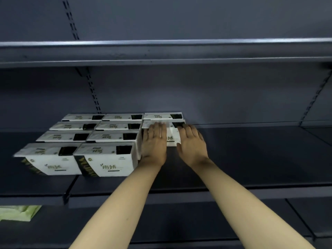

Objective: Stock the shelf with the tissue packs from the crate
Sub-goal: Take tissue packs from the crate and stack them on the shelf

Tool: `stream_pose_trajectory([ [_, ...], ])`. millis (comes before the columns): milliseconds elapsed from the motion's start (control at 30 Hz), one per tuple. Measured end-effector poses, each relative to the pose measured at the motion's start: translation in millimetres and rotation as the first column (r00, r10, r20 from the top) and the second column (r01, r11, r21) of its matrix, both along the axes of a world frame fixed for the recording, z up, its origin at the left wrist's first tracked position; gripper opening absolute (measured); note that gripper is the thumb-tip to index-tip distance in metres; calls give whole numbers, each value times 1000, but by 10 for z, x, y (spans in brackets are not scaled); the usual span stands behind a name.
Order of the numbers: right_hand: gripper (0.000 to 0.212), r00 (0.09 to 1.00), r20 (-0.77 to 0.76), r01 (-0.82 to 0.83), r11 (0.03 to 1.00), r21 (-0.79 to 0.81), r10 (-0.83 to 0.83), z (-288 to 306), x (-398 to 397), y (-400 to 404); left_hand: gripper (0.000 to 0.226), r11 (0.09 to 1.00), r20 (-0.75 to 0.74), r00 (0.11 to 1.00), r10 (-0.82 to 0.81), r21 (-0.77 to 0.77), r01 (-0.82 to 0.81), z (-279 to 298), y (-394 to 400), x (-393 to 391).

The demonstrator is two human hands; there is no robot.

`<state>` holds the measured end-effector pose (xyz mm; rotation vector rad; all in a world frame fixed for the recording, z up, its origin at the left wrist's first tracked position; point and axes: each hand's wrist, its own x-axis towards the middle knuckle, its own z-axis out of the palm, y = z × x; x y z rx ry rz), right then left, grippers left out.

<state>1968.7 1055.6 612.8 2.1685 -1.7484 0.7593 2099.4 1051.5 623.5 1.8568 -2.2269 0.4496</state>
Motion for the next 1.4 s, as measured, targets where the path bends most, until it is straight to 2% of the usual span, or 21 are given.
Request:
stream_pose_trajectory([
  [100, 45, 999, 17, 29, 999, -31, -29, -38, 11, 226, 82, 999, 5, 999, -42, 28, 42, 9, 267, 97],
  [233, 36, 994, 86, 67, 995, -70, -61, -149, 130, 616, 73, 991, -166, 979, -116, 43, 125, -112, 788, 180],
  [367, 28, 984, 163, 82, 991, -104, -64, -330, 319, 1113, 65, 982, -246, 952, -180, 7, 187, -365, 1343, 271],
  [500, 25, 983, 177, 64, 992, -111, -44, -553, 462, 1573, 57, 970, -251, 938, -239, -116, 216, -662, 1724, 443],
  [633, 29, 984, 175, 28, 997, -71, -16, -891, 592, 2048, 53, 975, -249, 943, -222, -84, 207, -1009, 2162, 666],
  [833, 32, 992, 128, -19, 997, 76, 9, -1497, 745, 2600, 51, 988, -222, 971, -91, 102, 115, -1706, 2733, 1058],
  [1033, 38, 992, 115, -90, 946, 310, 56, -2093, 899, 2919, 49, 943, -197, 976, 94, 331, -24, -2278, 3100, 1379],
  [1233, 37, 989, 109, -146, 771, 621, 99, -2712, 1038, 3082, 45, 874, -189, 965, 181, 482, -69, -2726, 3317, 1593],
  [1400, 41, 988, 141, -152, 635, 757, 67, -3156, 1144, 3172, 48, 822, -177, 966, 188, 567, -56, -3149, 3365, 1718],
])
